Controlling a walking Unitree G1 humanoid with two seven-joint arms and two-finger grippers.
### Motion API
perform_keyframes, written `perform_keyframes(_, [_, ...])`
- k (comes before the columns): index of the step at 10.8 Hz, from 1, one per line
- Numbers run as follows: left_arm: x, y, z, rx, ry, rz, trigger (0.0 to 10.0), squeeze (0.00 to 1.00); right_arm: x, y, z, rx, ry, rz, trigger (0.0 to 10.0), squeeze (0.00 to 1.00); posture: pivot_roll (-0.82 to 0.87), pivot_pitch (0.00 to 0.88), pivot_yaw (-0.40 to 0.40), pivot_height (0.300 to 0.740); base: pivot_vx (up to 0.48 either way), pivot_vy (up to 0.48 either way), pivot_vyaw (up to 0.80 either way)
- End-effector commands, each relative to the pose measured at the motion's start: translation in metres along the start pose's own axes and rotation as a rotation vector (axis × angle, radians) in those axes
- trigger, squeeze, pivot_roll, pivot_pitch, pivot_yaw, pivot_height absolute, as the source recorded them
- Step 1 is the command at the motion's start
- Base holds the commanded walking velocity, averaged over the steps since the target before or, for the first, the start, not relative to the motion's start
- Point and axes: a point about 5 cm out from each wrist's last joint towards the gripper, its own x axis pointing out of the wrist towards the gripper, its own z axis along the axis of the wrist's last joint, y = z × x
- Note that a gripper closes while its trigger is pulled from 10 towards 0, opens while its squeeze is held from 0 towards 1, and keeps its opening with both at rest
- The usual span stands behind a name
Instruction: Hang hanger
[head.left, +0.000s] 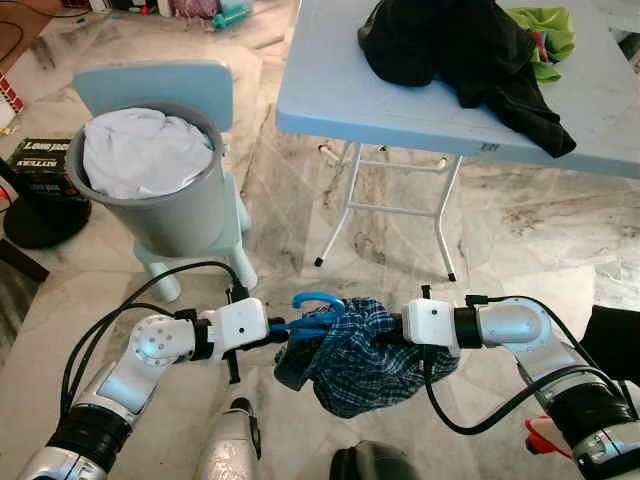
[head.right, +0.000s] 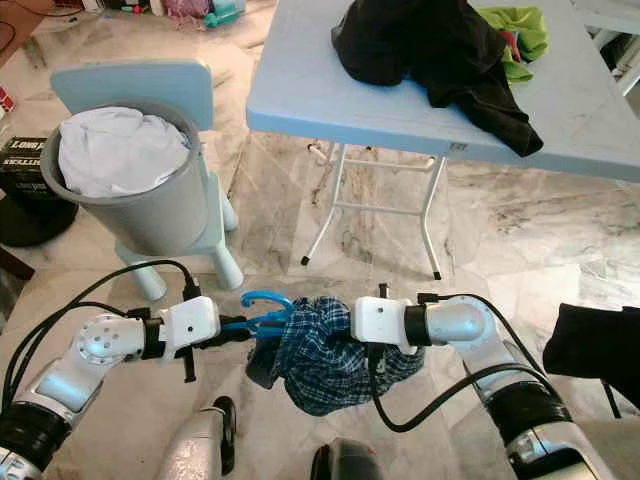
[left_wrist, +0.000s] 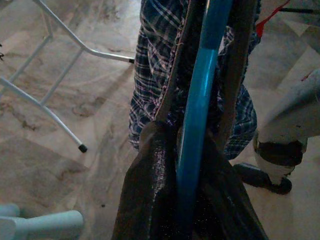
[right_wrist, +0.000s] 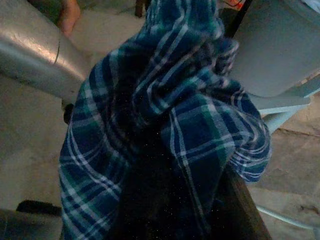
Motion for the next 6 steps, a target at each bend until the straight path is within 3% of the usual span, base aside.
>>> perform_keyframes(1, [0.000, 0.004, 0.002, -0.020, -0.036, 0.044, 0.0, 0.00, 0.005, -0.001, 0.009, -0.016, -0.055, 0.032, 10.0, 1.00, 0.06, 0.183, -0.086, 0.740, 0.000, 0.000, 0.00])
perform_keyframes(4, [0.003, 0.006, 0.003, -0.061, -0.080, 0.118, 0.0, 0.00, 0.003, -0.010, 0.011, -0.015, -0.059, 0.007, 10.0, 1.00, 0.06, 0.182, -0.085, 0.740, 0.000, 0.000, 0.00])
perform_keyframes(6, [0.005, 0.013, 0.006, -0.113, -0.135, 0.235, 0.0, 0.00, -0.007, -0.031, 0.012, -0.028, -0.046, -0.098, 10.0, 1.00, 0.07, 0.181, -0.086, 0.740, 0.000, 0.000, 0.00])
